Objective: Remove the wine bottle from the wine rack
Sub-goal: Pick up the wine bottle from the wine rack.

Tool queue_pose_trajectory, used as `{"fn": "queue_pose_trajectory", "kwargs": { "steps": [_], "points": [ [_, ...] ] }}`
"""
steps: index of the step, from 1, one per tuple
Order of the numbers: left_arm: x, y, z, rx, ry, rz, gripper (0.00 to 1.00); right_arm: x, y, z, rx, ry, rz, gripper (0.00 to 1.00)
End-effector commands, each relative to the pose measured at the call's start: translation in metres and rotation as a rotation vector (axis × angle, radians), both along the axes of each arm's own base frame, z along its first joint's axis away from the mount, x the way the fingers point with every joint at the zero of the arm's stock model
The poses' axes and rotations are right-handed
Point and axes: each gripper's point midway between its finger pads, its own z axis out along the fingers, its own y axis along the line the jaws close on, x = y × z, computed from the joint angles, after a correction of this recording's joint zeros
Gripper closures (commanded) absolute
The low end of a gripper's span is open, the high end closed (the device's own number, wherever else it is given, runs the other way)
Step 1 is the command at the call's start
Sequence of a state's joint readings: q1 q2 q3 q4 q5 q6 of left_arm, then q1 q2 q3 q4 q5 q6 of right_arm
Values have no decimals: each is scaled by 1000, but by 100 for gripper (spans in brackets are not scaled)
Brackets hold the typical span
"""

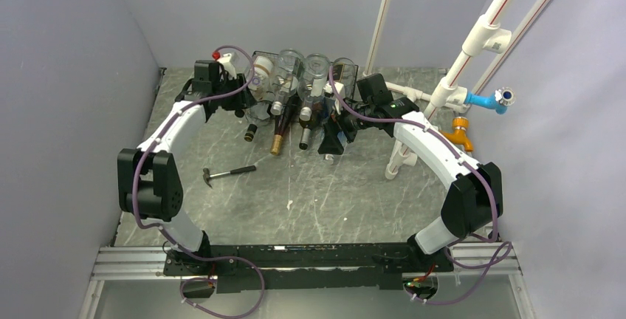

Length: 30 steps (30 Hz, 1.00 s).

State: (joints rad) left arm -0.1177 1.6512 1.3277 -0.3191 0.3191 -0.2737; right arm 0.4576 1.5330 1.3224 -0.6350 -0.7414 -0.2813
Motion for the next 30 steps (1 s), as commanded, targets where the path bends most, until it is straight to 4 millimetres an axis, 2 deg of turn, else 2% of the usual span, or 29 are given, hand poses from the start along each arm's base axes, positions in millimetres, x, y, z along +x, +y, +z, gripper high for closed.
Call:
{"fn": "queue_pose_trajectory", "kwargs": {
  "steps": [1, 14, 30],
  "points": [
    [16, 3, 84, -6, -315, -5, 100, -1, 1, 12, 29, -39, 19, 0],
    [1, 8, 108, -9, -393, 20, 100, -3, 3, 13, 32, -35, 27, 0],
    [-20, 11, 85, -38, -388, 46, 100, -8, 14, 13, 27, -32, 52, 0]
  ]
}}
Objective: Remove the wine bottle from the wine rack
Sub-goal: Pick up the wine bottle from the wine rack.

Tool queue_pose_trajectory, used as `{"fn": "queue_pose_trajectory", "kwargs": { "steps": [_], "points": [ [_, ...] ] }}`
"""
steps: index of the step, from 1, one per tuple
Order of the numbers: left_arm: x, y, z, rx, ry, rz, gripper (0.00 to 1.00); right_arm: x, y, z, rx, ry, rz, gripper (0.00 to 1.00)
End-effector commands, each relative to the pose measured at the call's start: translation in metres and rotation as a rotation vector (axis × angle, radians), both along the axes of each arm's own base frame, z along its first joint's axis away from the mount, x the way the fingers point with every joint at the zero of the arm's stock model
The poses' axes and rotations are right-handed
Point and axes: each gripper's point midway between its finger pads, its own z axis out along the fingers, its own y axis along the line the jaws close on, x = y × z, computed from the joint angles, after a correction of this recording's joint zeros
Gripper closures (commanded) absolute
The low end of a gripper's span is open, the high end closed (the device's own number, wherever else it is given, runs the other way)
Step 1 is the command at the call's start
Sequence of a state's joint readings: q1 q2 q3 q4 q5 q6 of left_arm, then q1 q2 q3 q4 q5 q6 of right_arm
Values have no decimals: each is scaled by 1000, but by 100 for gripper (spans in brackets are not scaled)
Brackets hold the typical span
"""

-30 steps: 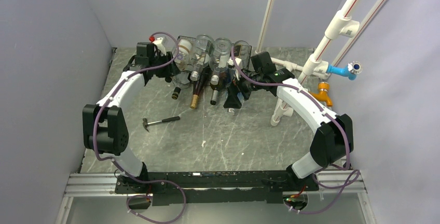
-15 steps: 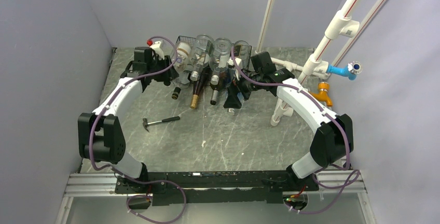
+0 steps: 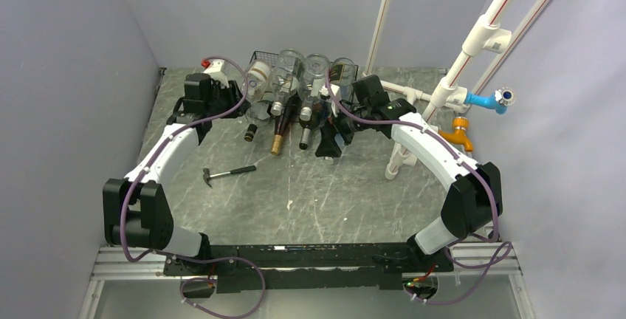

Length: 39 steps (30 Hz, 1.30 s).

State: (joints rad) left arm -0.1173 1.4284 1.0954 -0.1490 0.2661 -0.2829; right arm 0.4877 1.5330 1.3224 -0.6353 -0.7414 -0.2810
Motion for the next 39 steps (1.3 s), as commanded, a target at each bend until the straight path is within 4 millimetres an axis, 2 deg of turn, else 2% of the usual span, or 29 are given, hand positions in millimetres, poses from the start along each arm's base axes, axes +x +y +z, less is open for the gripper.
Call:
{"fn": "queue_pose_trajectory", "kwargs": {
  "steps": [1, 7, 18, 22, 26, 28, 31, 34, 39],
  "points": [
    [8, -1, 59, -36, -225, -5, 100, 0, 5, 13, 28, -33, 22, 0],
    [1, -3, 47, -49, -202, -17, 100, 1, 10, 19, 33, -47, 31, 0],
    [-6, -6, 22, -58, -149, -30, 100, 7, 30, 45, 11, -136, 109, 0],
    [-9, -7, 15, -73, -138, -25, 100, 12, 42, 50, 20, -128, 115, 0],
    [-13, -7, 5, -86, -118, -19, 100, 23, 58, 65, 49, -126, 113, 0],
    [-15, -7, 1, -94, -110, -16, 100, 31, 67, 75, 72, -135, 116, 0],
    [-17, -8, -7, -105, -99, -13, 100, 56, 83, 90, 104, -156, 78, 0],
    [-17, -8, -11, -111, -98, -12, 100, 86, 102, 108, 164, -136, -18, 0],
    [-16, -10, -15, -120, -100, -15, 100, 150, 129, 131, 301, -78, -282, 0]
  ]
}}
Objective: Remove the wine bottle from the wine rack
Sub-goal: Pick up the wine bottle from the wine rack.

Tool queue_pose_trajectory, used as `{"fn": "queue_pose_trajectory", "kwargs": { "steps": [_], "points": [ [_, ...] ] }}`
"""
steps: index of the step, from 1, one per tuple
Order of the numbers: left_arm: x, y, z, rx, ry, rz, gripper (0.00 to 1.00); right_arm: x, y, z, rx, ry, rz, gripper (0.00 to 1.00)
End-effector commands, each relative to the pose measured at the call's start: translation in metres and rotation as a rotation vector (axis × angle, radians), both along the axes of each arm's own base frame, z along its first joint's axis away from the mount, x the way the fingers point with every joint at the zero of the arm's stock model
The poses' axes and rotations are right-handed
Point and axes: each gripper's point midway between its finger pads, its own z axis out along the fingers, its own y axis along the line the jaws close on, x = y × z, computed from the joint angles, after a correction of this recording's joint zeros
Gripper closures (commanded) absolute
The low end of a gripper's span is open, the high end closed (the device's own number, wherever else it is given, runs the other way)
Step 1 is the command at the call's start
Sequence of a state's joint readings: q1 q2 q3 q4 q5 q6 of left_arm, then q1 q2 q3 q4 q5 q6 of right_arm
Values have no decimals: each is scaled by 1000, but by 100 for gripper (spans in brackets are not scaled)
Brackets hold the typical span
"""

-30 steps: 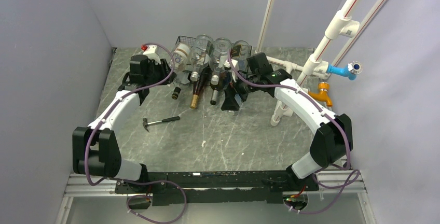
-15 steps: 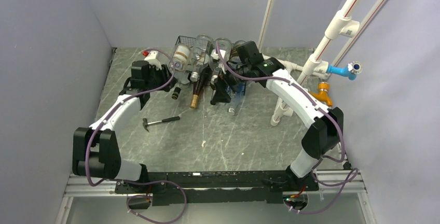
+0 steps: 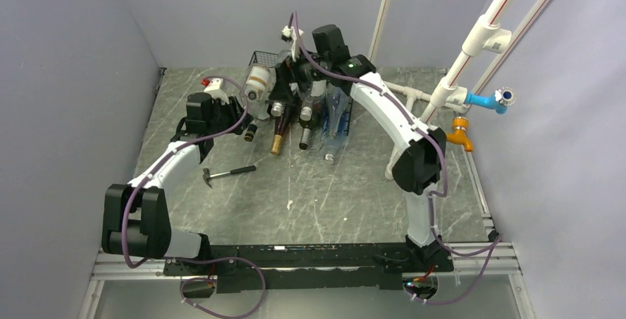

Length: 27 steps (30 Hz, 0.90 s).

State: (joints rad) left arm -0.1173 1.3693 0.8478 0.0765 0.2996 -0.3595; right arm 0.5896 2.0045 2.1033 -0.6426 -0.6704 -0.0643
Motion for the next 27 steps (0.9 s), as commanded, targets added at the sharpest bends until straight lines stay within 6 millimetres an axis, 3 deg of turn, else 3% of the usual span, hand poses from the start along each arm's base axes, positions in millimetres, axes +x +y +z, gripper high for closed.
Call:
{"fn": "queue_pose_trajectory", "kwargs": {
  "steps": [1, 6, 12, 17, 21, 27],
  "points": [
    [6, -4, 25, -39, -95, -15, 100, 57, 21, 44, 186, 36, -250, 0],
    [5, -5, 26, -37, -103, -24, 100, 103, 32, 43, 301, 78, -389, 3],
    [3, -7, 26, -41, -106, -41, 100, 141, 43, 49, 429, 73, -461, 6],
    [-2, -8, 23, -49, -98, -47, 100, 156, 53, 43, 479, 55, -474, 5],
    [-6, -8, 17, -44, -85, -51, 100, 166, 61, 27, 487, 59, -494, 4],
    [-10, -7, 15, -37, -71, -59, 100, 170, 68, 8, 473, 66, -500, 4]
  ]
}}
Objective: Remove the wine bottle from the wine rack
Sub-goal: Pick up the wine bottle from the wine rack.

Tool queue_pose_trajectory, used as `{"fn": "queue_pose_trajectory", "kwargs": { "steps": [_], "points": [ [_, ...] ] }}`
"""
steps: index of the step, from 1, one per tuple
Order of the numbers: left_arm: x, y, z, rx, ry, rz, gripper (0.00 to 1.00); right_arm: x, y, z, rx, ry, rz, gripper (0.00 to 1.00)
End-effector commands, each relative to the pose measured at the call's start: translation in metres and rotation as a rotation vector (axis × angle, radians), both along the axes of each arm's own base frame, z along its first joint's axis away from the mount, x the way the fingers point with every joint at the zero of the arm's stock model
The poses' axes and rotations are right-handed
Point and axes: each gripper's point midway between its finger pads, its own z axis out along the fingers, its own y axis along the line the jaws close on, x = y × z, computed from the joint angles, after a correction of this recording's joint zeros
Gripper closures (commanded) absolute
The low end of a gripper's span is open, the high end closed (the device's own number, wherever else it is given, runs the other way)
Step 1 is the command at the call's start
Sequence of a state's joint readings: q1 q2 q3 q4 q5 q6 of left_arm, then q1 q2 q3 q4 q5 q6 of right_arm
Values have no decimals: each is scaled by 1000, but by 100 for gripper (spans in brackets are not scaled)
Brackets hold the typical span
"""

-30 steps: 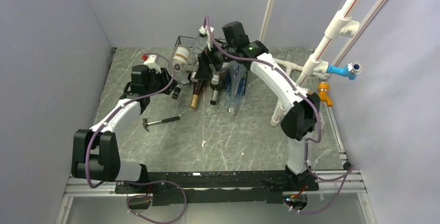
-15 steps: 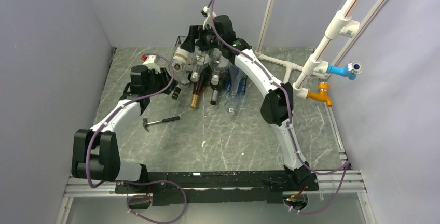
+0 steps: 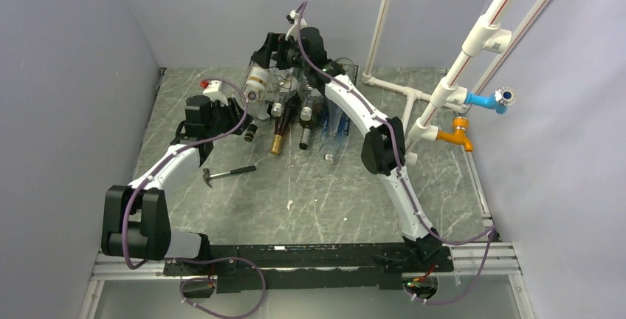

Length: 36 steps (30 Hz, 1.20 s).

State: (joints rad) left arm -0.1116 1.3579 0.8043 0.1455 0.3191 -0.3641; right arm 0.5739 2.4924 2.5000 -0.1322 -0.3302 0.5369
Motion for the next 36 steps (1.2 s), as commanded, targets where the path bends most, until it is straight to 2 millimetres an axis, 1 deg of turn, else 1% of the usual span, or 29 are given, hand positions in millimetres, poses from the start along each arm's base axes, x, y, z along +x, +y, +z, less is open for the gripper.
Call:
{"fn": "queue_pose_trajectory", "kwargs": {
  "steps": [1, 7, 11, 15, 23, 25, 31, 36],
  "points": [
    [-9, -6, 15, -19, -36, -46, 100, 3, 6, 27, 64, -66, -17, 4],
    [-19, -1, 17, 0, -34, -31, 100, 0, 8, 32, 57, -90, -1, 4],
    [-26, 1, 15, 13, -27, -28, 100, -6, 14, 30, 50, -89, 13, 3],
    [-28, 2, 13, 17, -20, -32, 100, -11, 21, 22, 34, -85, 29, 2],
    [-29, 4, 7, 26, -10, -36, 100, -16, 31, 1, -7, -78, 37, 2],
    [-29, 4, 7, 25, -10, -36, 100, -15, 33, -4, -14, -77, 32, 2],
    [-30, 6, 7, 30, -11, -30, 100, -3, 29, -10, -34, -91, -31, 2],
    [-30, 7, 4, 32, -6, -29, 100, -2, 30, -19, -42, -84, -25, 1]
  ]
}}
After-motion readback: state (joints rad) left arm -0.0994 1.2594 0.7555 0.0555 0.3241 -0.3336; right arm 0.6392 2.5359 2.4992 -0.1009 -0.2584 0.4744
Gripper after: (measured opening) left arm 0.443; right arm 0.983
